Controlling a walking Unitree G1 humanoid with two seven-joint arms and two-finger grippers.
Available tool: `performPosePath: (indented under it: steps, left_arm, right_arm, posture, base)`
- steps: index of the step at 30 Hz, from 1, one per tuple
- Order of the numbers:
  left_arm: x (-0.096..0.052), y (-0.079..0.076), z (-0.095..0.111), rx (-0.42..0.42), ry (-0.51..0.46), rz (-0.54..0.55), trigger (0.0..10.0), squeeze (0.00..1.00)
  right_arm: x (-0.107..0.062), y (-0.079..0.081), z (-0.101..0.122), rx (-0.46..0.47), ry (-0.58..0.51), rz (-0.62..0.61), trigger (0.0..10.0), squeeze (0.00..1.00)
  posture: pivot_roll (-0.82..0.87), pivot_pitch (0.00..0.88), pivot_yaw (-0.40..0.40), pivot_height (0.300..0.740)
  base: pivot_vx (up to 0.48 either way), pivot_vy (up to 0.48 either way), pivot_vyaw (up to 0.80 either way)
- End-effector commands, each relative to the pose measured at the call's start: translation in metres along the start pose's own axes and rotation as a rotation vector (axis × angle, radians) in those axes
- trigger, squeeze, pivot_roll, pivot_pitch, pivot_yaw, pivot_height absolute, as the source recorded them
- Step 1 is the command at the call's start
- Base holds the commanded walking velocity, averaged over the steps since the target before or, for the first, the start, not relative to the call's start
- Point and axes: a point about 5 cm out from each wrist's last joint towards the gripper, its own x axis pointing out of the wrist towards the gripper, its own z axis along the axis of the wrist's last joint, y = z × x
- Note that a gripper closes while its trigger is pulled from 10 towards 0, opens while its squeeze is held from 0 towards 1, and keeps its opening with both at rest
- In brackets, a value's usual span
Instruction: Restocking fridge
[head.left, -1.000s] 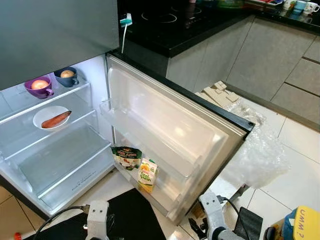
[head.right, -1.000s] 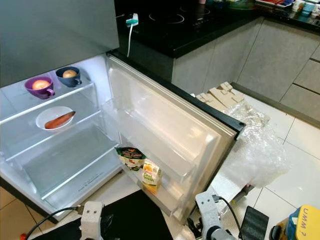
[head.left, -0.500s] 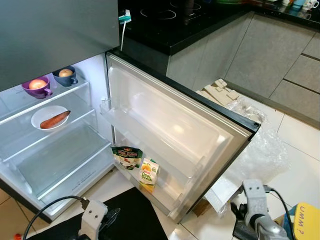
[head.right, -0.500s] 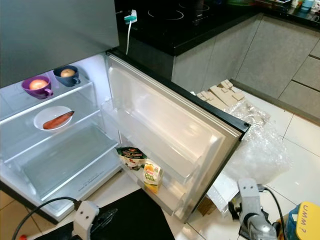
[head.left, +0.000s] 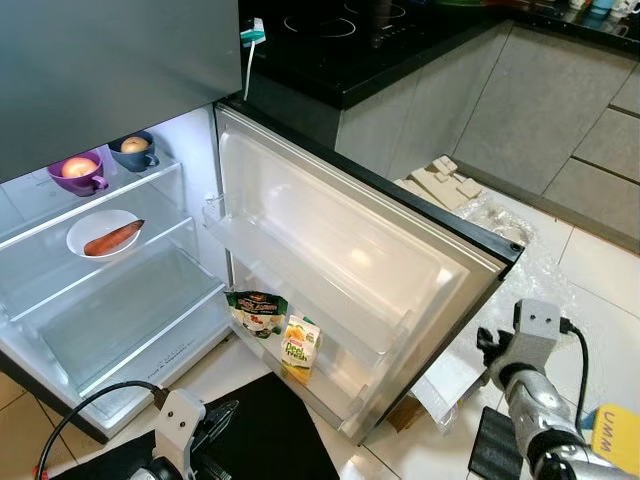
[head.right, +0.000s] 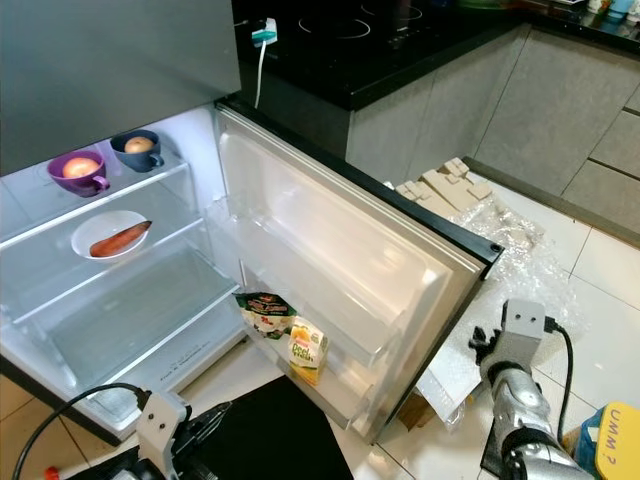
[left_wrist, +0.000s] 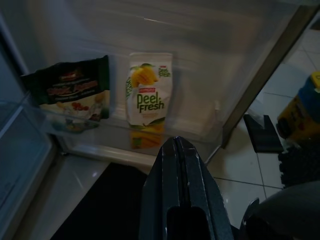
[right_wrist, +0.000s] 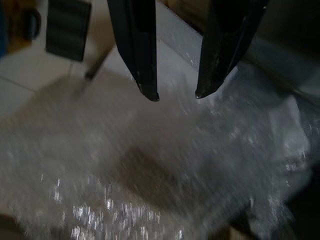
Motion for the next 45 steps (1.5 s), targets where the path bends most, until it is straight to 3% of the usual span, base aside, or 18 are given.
performPosePath:
  steps: [1, 7, 10, 13, 16, 22, 24, 31, 34, 37, 38, 45]
  left_arm:
    - [-0.005, -0.001, -0.002, -0.005, 0.018, -0.01, 10.0, 0.0]
    - [-0.007, -0.002, -0.002, -0.011, 0.018, -0.01, 10.0, 0.0]
    - [-0.01, -0.003, -0.004, -0.011, 0.041, -0.027, 10.0, 0.0]
    - [-0.011, -0.004, -0.006, -0.01, 0.047, -0.031, 10.0, 0.0]
    - [-0.015, -0.003, -0.008, -0.015, 0.063, -0.023, 10.0, 0.0]
    - [-0.023, 0.0, -0.014, -0.016, 0.101, 0.016, 10.0, 0.0]
    - [-0.034, 0.001, -0.023, -0.025, 0.139, 0.073, 10.0, 0.0]
    - [-0.043, 0.0, -0.029, -0.04, 0.162, 0.119, 10.0, 0.0]
    - [-0.061, 0.001, -0.042, -0.096, 0.209, 0.265, 10.0, 0.0]
    - [-0.067, 0.001, -0.048, -0.131, 0.23, 0.327, 10.0, 0.0]
    - [-0.075, -0.001, -0.056, -0.175, 0.257, 0.395, 10.0, 0.0]
    - [-0.081, -0.008, -0.066, -0.235, 0.3, 0.449, 10.0, 0.0]
  right_arm:
    - [0.001, 0.002, 0.002, 0.013, -0.007, 0.002, 10.0, 0.0]
    - [0.004, 0.013, 0.007, 0.059, -0.036, 0.078, 10.0, 0.0]
    - [0.002, 0.029, 0.001, 0.131, -0.033, 0.239, 10.0, 0.0]
    - [0.001, 0.033, -0.001, 0.15, -0.027, 0.282, 10.0, 0.0]
    - [-0.005, 0.043, -0.011, 0.214, 0.005, 0.42, 10.0, 0.0]
    - [-0.01, 0.045, -0.02, 0.279, 0.036, 0.498, 10.0, 0.0]
    - [-0.017, 0.04, -0.03, 0.347, 0.062, 0.523, 10.0, 0.0]
    - [-0.023, 0.031, -0.04, 0.354, 0.084, 0.49, 10.0, 0.0]
    - [-0.033, 0.007, -0.06, 0.266, 0.149, 0.286, 10.0, 0.0]
    - [-0.037, -0.001, -0.066, 0.233, 0.171, 0.208, 10.0, 0.0]
    - [-0.041, -0.008, -0.072, 0.203, 0.192, 0.143, 10.0, 0.0]
    - [-0.039, -0.009, -0.069, 0.187, 0.165, 0.079, 10.0, 0.0]
  posture:
    - [-0.07, 0.051, -0.068, 0.713]
    - [-0.07, 0.049, -0.066, 0.713]
    - [-0.07, 0.051, -0.062, 0.713]
    - [-0.07, 0.051, -0.062, 0.713]
    - [-0.07, 0.053, -0.059, 0.713]
    - [-0.07, 0.055, -0.058, 0.713]
    - [-0.07, 0.06, -0.059, 0.713]
    - [-0.07, 0.065, -0.063, 0.713]
    - [-0.07, 0.07, -0.061, 0.713]
    - [-0.07, 0.071, -0.061, 0.713]
    - [-0.07, 0.074, -0.058, 0.713]
    - [-0.08, 0.079, -0.048, 0.713]
  base:
    - [0.0, 0.0, 0.0]
    - [0.0, 0.0, 0.0]
    - [0.0, 0.0, 0.0]
    - [0.0, 0.0, 0.0]
    - [0.0, 0.0, 0.0]
    - [0.0, 0.0, 0.0]
    - [0.0, 0.0, 0.0]
    - [0.0, 0.0, 0.0]
    - [0.0, 0.0, 0.0]
    - [0.0, 0.0, 0.0]
    - [0.0, 0.0, 0.0]
    - [0.0, 0.0, 0.0]
